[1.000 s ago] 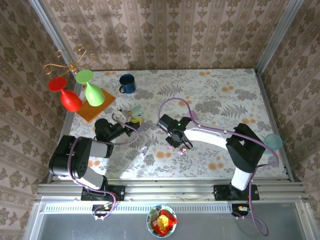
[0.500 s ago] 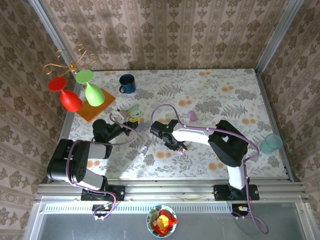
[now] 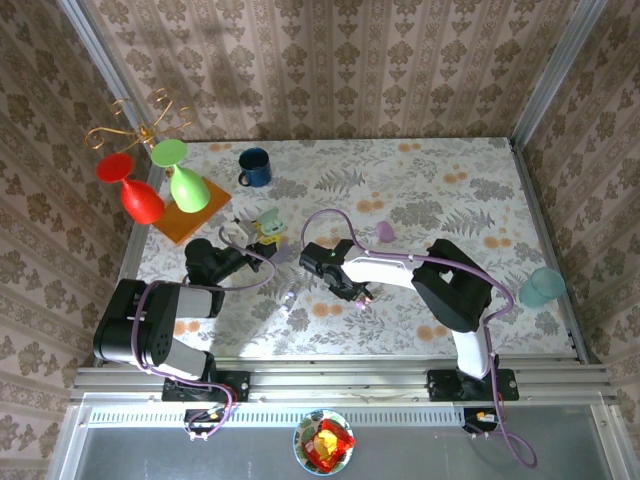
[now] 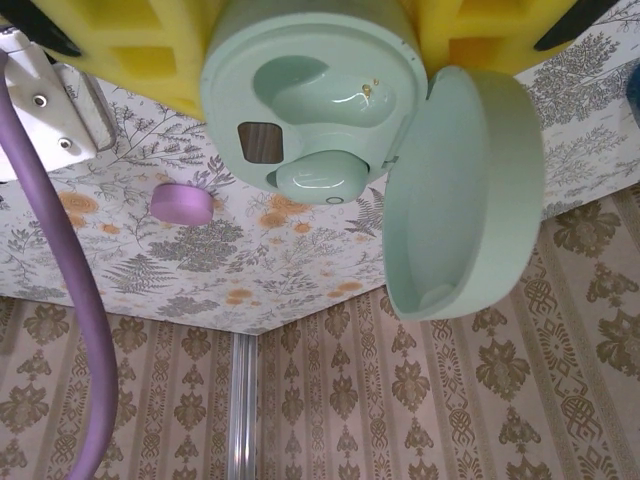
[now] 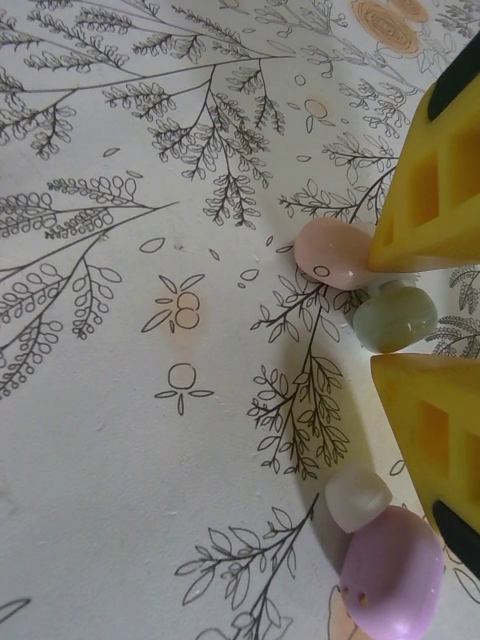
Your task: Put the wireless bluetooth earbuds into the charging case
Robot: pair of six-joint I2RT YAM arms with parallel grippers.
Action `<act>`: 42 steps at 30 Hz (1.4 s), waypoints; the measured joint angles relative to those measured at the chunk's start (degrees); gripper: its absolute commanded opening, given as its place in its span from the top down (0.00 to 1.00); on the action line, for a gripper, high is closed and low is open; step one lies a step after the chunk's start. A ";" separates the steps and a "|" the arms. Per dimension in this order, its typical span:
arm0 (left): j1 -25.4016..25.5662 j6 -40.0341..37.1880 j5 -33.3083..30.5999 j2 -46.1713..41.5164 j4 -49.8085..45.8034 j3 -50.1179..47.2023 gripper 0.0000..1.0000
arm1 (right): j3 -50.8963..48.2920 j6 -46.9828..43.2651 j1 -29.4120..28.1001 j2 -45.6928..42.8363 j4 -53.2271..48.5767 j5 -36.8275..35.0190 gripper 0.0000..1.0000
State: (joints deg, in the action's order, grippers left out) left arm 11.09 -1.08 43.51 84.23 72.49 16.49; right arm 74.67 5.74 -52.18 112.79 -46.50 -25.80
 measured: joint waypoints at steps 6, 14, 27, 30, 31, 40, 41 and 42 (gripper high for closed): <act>0.00 0.00 0.00 0.00 0.02 0.00 0.79 | 0.00 0.13 -0.02 0.22 0.00 0.00 0.80; 0.57 -0.20 -0.52 -0.09 0.02 -0.04 0.78 | -0.61 1.90 0.20 -1.40 1.18 1.44 0.82; 9.20 -1.64 -1.36 1.55 -0.04 1.31 0.79 | -12.59 13.05 8.20 -26.95 16.85 17.64 0.82; 11.82 -2.14 -1.38 2.60 0.02 2.73 0.79 | -17.66 17.07 12.26 -33.20 23.58 26.36 0.82; 12.63 -2.34 -1.36 3.04 0.04 3.17 0.79 | -19.02 18.40 13.53 -34.71 25.64 29.14 0.82; 19.02 -3.67 -1.49 7.63 -0.02 7.02 0.79 | -23.10 26.80 18.18 -39.71 41.44 46.86 0.82; 19.41 -3.67 -1.44 8.07 0.00 7.72 0.79 | -23.10 27.23 18.16 -39.69 42.40 47.87 0.82; 19.74 -3.67 -1.42 8.41 0.02 8.35 0.79 | -23.10 27.54 18.16 -39.69 43.21 48.81 0.82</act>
State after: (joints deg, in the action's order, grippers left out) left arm 30.83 -4.75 42.09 92.64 72.51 24.84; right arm 51.57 33.28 -34.02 73.10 -3.29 23.00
